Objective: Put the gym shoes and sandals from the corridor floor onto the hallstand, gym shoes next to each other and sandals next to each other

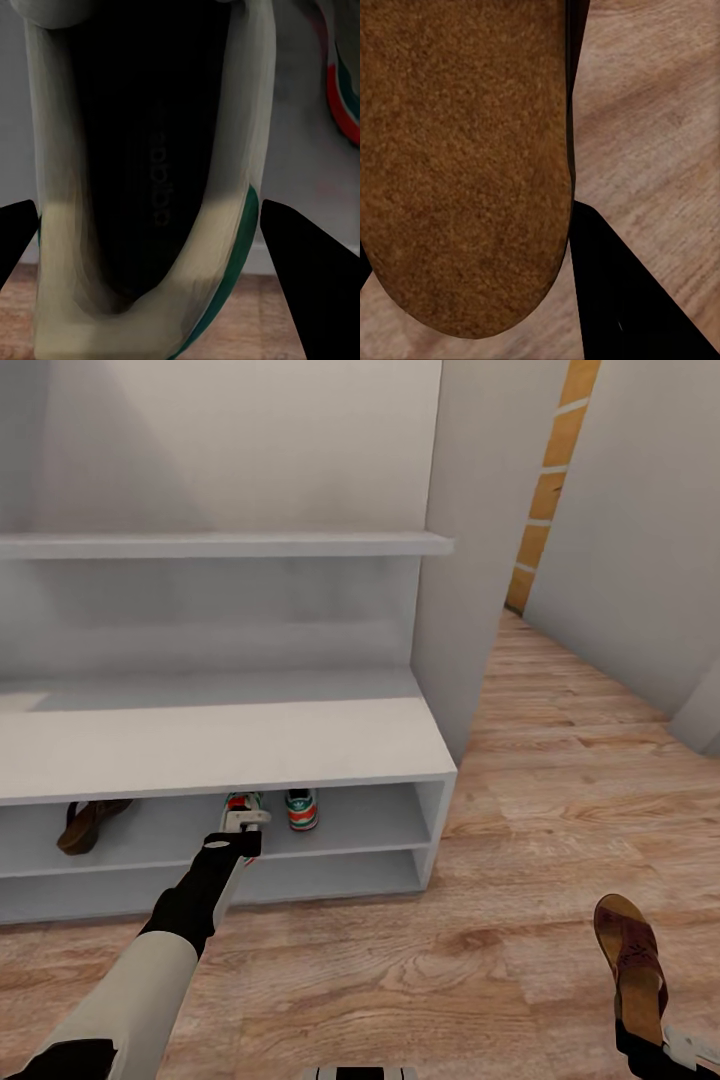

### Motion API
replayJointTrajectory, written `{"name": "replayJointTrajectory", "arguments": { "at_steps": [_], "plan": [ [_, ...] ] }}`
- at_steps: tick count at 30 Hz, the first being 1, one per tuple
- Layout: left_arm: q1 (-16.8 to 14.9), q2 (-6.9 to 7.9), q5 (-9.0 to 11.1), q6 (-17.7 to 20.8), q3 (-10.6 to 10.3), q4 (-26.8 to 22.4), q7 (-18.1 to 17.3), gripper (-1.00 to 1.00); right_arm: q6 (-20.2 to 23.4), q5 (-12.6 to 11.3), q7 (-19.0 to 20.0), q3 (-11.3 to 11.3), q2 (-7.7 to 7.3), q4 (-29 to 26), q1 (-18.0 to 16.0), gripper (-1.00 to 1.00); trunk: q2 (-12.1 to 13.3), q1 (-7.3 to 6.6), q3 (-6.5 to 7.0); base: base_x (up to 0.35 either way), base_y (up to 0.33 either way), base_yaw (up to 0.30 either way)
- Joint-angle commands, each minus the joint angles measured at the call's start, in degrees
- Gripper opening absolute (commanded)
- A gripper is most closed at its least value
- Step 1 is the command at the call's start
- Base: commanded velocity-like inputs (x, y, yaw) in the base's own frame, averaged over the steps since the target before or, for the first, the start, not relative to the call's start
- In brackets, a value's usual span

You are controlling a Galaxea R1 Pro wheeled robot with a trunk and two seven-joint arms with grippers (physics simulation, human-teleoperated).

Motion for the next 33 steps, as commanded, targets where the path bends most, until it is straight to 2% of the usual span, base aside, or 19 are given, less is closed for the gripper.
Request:
{"name": "replayJointTrajectory", "arguments": {
  "at_steps": [1, 9, 17, 33],
  "plan": [
    [-0.02, -0.07, -0.52, 0.32, 0.21, -0.09, -0.14, -1.00, -0.16, -0.73, -0.11, 0.10, -0.02, 0.04, -0.04, -1.00, -0.02, -0.01, -0.05, 0.033, 0.000, 0.000],
    [-0.02, -0.07, -0.52, 0.30, 0.21, -0.09, -0.12, -1.00, -0.20, -0.73, -0.10, 0.10, -0.02, 0.04, -0.02, -1.00, -0.02, -0.01, -0.05, 0.022, -0.001, 0.000],
    [-0.02, -0.07, -0.52, 0.24, 0.24, -0.09, -0.12, -1.00, -0.17, -0.73, -0.10, 0.10, -0.02, 0.04, -0.01, -1.00, -0.02, -0.01, -0.05, 0.161, -0.075, 0.000],
    [-0.02, -0.04, -0.52, 0.23, 0.29, -0.09, -0.12, -1.00, -0.31, -0.73, -0.05, 0.23, 0.03, 0.10, -0.02, -1.00, -0.02, -0.01, -0.05, 0.006, -0.003, 0.000]
  ]
}}
